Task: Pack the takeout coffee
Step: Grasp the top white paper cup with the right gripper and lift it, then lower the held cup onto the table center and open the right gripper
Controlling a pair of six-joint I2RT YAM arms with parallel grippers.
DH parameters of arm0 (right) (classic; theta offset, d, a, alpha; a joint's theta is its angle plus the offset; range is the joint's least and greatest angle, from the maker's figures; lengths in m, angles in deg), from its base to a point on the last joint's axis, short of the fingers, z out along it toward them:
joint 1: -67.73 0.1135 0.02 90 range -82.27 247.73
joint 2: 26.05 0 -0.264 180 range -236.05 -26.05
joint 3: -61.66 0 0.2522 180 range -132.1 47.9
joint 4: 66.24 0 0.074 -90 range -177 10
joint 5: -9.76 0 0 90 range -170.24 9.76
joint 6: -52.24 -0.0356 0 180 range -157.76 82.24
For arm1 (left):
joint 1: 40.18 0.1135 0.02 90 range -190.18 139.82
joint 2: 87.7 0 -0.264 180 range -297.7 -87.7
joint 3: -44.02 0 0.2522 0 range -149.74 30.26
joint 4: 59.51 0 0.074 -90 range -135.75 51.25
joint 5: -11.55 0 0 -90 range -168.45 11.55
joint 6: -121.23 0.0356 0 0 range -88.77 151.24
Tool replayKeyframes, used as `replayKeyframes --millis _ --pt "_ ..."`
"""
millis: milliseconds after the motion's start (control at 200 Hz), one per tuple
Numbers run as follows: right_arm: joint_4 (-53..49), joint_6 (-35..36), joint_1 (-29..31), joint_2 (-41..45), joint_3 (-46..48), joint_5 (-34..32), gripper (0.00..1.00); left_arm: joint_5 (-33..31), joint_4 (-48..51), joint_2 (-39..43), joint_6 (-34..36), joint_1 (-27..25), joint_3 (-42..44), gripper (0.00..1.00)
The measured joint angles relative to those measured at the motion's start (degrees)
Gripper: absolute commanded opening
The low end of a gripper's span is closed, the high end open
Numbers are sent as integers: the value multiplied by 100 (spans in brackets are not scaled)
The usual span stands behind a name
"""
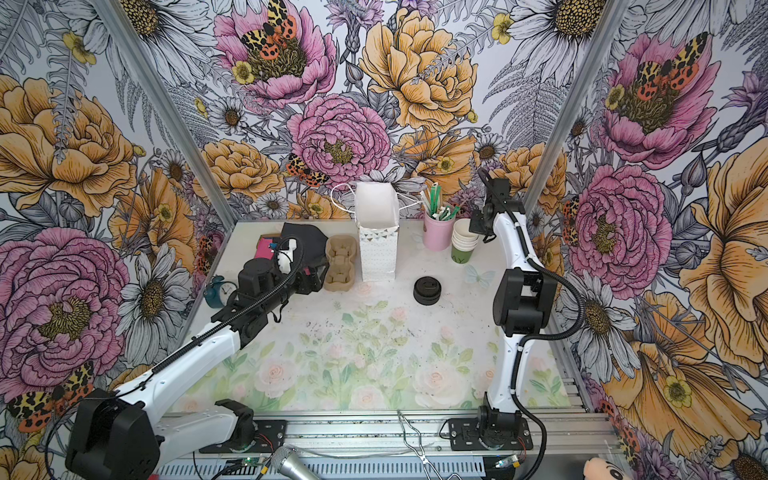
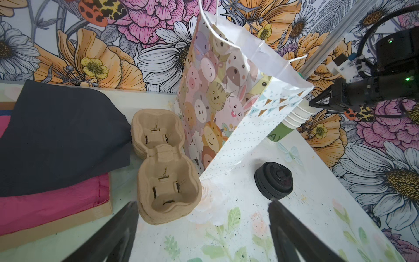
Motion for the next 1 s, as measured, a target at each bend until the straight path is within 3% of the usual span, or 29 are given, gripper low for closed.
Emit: replayKeyframes --millis 575,795,1001 --pt "-20 -46 -105 986 -74 2 0 -33 0 9 -2 -63 0 91" --pt "15 -87 -76 2159 107 151 0 -44 0 24 -2 -74 0 91" --pt "83 -85 413 3598 1196 378 0 -42 0 37 -2 -129 0 91"
